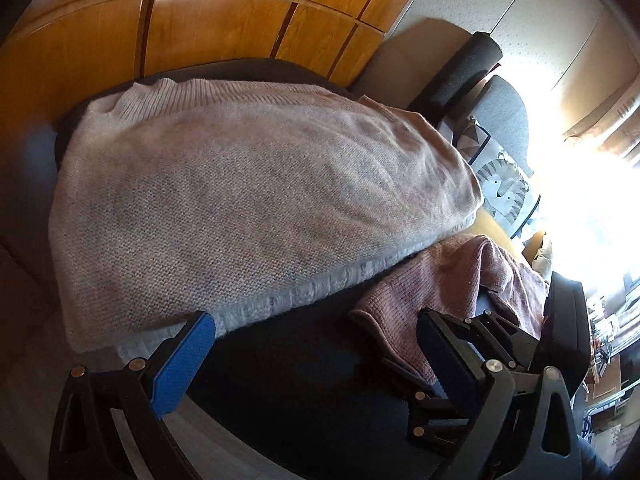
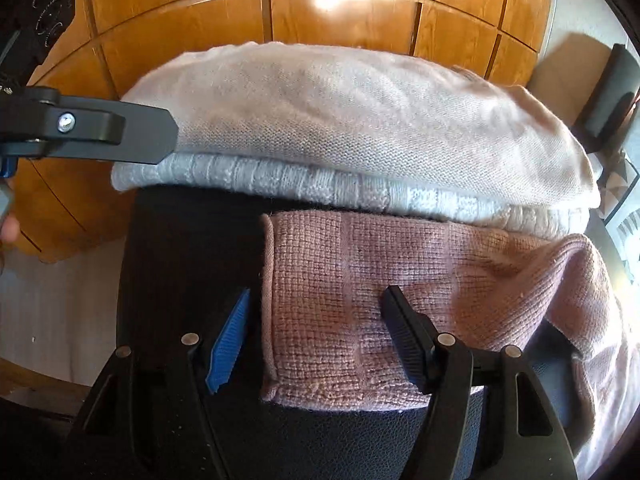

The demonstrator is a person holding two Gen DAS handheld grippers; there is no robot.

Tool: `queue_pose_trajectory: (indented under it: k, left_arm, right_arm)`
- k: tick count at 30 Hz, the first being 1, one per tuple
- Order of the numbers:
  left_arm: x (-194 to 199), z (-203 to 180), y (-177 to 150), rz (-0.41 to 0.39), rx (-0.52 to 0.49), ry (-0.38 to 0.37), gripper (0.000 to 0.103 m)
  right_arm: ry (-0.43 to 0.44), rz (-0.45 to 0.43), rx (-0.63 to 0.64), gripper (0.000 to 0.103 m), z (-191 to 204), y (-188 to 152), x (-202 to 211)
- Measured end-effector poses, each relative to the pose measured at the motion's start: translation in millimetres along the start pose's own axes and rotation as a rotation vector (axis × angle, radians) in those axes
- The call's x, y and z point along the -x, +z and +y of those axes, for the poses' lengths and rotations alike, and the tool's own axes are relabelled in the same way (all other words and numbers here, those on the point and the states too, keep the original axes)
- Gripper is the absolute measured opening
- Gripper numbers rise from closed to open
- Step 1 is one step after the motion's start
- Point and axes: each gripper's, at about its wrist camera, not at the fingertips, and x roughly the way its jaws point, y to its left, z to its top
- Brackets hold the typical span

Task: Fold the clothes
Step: 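Grasp the other pink sleeve cuff with the right gripper and lift it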

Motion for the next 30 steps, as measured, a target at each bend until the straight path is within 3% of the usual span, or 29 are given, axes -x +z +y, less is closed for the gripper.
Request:
queue_pose_trajectory:
  k: [2, 3, 6, 12, 19, 25, 30]
  left_arm:
    - [-1, -1, 0, 0.004, 0.002, -0.006, 0.103]
    - [-1, -3, 0, 0.005, 0.002, -0.010, 0.103]
    - [-1, -10, -2, 0.007, -0.012, -0.026, 0.103]
    - [-13, -33, -2, 0.027, -0.035, -0.089, 0.103]
    - [-59, -110, 10, 0.084, -0.137, -0.193, 0.103]
    - [-106, -191, 26, 0.122, -0.252, -0.265, 0.103]
    - [-132, -250, 27, 0.120, -0.369, -0.238, 0.103]
  right_arm:
    - [-0.011, 0.010, -0.012, 0.035, -1, 6, -1]
    - [-0.014, 0.014, -0.035, 0.011, -6, 10, 0]
    - [-0.012, -0.007, -0.123, 0.011, -30, 22, 11]
    - [-0.072, -0.201, -0.297, 0.011, -103, 47, 91]
    - [-0.181, -0.441, -0.505, 0.011, -198, 56, 204]
    - [-0.311, -0.540, -0.648, 0.011, -246, 21, 263]
    - [-0.377, -0.546, -0.767, 0.011, -277, -39, 295]
